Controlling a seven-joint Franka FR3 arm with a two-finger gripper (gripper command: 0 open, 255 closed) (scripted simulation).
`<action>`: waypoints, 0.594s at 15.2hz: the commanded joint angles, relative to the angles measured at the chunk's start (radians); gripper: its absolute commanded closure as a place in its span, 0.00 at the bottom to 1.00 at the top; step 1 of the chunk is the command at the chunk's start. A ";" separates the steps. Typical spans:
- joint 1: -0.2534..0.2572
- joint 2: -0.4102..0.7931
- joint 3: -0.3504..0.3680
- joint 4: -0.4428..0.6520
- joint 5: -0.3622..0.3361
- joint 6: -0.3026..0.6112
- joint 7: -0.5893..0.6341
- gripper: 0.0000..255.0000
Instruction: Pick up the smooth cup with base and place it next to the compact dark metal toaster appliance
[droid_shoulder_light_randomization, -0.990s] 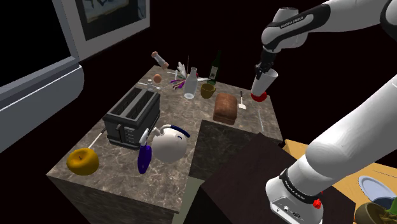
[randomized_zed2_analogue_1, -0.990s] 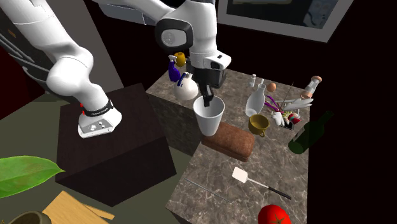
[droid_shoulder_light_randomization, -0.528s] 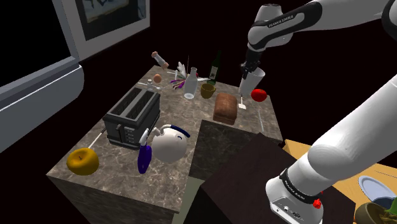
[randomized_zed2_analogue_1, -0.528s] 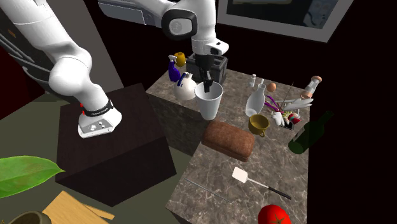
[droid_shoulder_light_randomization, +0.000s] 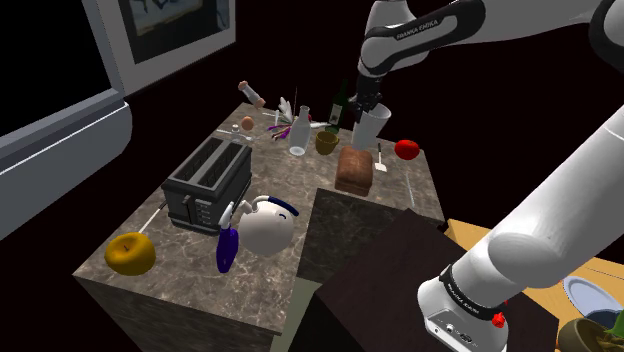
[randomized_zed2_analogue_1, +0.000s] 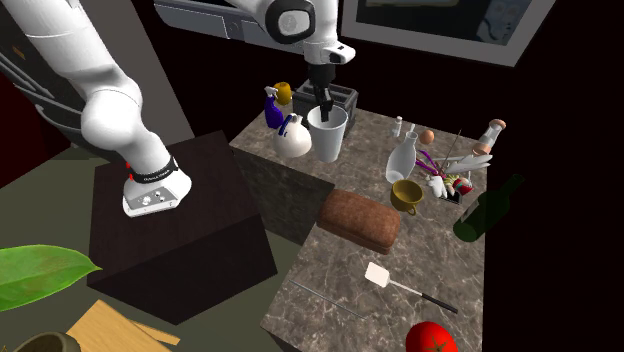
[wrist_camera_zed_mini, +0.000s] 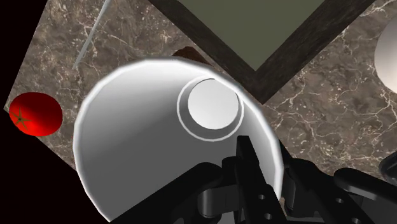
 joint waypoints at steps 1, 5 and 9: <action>0.022 0.018 0.021 0.027 0.001 -0.015 0.043 1.00; 0.069 0.070 0.063 0.097 0.003 -0.047 0.127 1.00; 0.116 0.135 0.100 0.186 0.003 -0.085 0.206 1.00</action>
